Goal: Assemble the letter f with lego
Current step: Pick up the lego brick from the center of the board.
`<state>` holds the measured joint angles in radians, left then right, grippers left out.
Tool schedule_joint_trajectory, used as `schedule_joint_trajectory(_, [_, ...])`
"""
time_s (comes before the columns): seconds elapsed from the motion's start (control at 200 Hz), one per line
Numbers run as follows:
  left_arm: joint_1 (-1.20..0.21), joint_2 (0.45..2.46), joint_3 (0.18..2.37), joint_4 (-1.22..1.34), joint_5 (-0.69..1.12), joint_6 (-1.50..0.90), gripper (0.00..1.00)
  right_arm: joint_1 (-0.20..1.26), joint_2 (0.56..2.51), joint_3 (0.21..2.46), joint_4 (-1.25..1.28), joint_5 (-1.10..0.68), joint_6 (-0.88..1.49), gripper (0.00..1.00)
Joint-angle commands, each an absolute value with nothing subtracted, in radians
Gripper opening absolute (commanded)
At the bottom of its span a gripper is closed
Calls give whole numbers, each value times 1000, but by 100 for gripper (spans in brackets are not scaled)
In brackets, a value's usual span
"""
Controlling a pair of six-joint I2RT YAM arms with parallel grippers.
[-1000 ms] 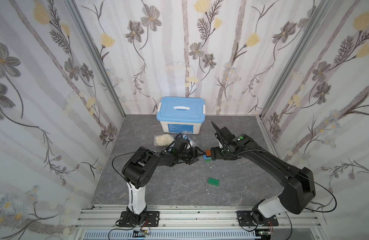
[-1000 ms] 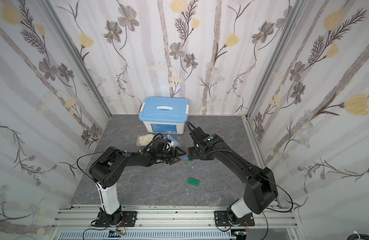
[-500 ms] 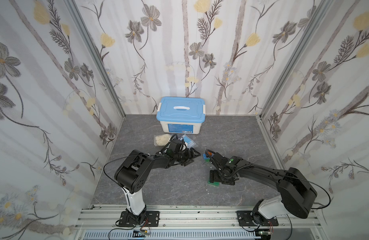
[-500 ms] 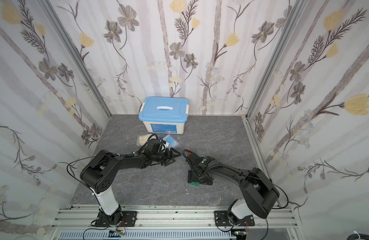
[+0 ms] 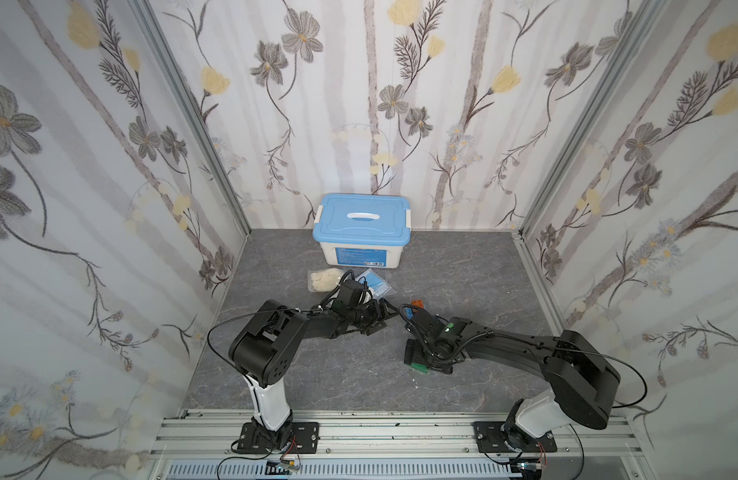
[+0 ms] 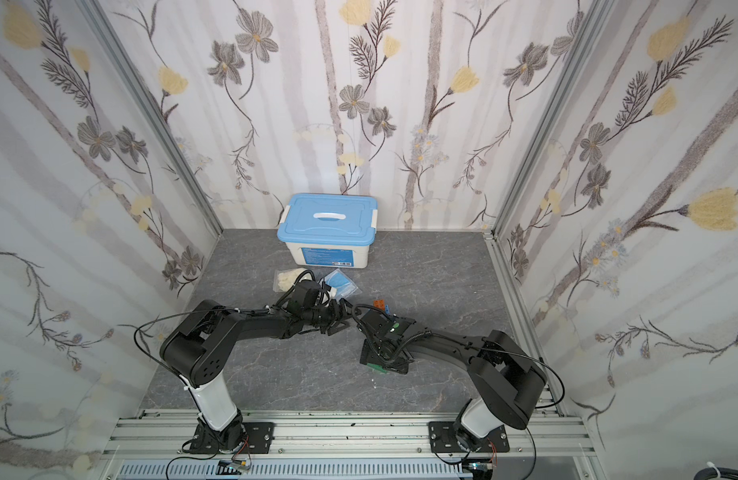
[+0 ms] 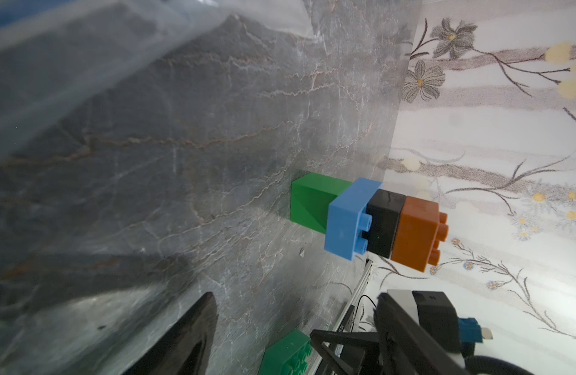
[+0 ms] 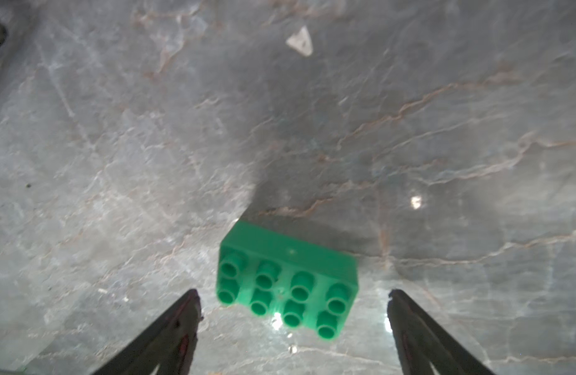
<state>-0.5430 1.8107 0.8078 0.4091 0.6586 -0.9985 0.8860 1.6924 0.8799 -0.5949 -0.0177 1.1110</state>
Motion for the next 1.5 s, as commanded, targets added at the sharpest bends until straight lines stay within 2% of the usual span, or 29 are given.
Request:
schedule_joint_trajectory(0.0, [-543, 1807, 807, 422, 666, -991, 79, 899, 1703, 914, -581, -8, 1160, 91])
schedule_joint_trajectory(0.53, [-540, 1809, 795, 435, 683, -994, 78, 914, 1785, 970, -615, 28, 1218, 87])
schedule_joint_trajectory(1.174, [-526, 1826, 787, 457, 702, -994, 78, 931, 1840, 1006, -642, 49, 1198, 67])
schedule_joint_trajectory(1.494, [-526, 1826, 787, 453, 706, -976, 77, 936, 1824, 1052, -721, 103, 1099, 59])
